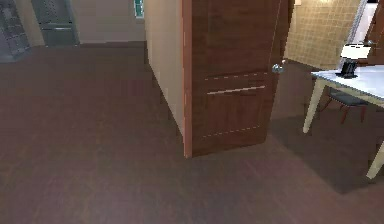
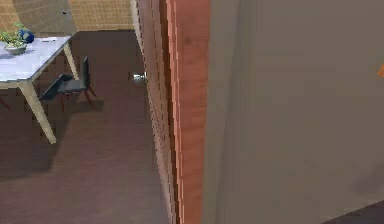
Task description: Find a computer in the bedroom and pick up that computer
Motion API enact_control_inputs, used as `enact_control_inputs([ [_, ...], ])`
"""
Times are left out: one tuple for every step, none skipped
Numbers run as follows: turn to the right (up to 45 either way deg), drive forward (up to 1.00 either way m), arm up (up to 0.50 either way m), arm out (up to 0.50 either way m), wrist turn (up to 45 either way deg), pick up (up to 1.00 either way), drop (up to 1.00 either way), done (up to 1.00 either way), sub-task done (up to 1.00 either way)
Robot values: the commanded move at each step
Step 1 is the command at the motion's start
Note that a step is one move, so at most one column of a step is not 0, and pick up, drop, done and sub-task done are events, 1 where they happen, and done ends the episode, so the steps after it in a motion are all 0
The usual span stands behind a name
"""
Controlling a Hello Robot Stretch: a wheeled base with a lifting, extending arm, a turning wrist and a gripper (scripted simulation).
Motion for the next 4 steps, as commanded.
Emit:
enact_control_inputs([
  [-9.0, 0.00, 0.00, 0.00, 0.0, 0.00, 0.00, 0.00, 0.00],
  [0.0, 0.10, 0.00, 0.00, 0.0, 0.00, 0.00, 0.00, 0.00],
  [36.0, 0.00, 0.00, 0.00, 0.0, 0.00, 0.00, 0.00, 0.00],
  [0.0, 0.35, 0.00, 0.00, 0.0, 0.00, 0.00, 0.00, 0.00],
])
